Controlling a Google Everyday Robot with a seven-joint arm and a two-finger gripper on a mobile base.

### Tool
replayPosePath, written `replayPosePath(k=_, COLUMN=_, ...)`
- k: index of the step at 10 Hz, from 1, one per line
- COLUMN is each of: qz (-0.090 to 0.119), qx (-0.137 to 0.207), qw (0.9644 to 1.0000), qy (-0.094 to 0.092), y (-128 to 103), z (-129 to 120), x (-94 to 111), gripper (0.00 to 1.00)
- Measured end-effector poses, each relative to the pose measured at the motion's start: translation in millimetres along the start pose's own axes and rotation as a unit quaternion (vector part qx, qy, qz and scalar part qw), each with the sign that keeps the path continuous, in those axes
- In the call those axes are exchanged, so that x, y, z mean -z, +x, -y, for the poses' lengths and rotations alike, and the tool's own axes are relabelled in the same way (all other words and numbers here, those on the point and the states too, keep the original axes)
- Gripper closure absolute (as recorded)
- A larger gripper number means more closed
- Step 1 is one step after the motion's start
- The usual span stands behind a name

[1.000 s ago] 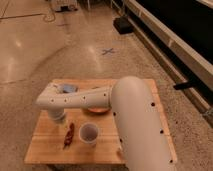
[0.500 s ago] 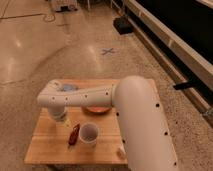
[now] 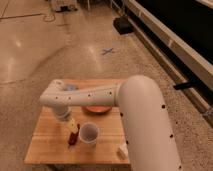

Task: Place the pepper in the ceramic cup

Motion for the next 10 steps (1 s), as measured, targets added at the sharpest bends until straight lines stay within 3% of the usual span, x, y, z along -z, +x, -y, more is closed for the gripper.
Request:
replayPosePath(k=3, qz=0.001, qx=-0.007, qw=1.0000, qy=0.000, y=6.5, z=-17.3, x=-13.1, gripper=0.20)
replayPosePath(k=7, qz=0.008, qx=-0.013, qw=0.9995, qy=0.029, y=5.1, z=-28.7, x=-27.4, gripper=0.20)
replayPosePath(k=8, qz=0.008, qx=-0.013, qw=0.9994, qy=0.032, y=4.9, z=-30.3, x=-29.5, gripper=0.23)
replayPosePath(k=10, qz=0.011, qx=-0.014, qw=0.9990, qy=0.040, y=1.2, z=-31.6, x=-34.5, gripper=0.42)
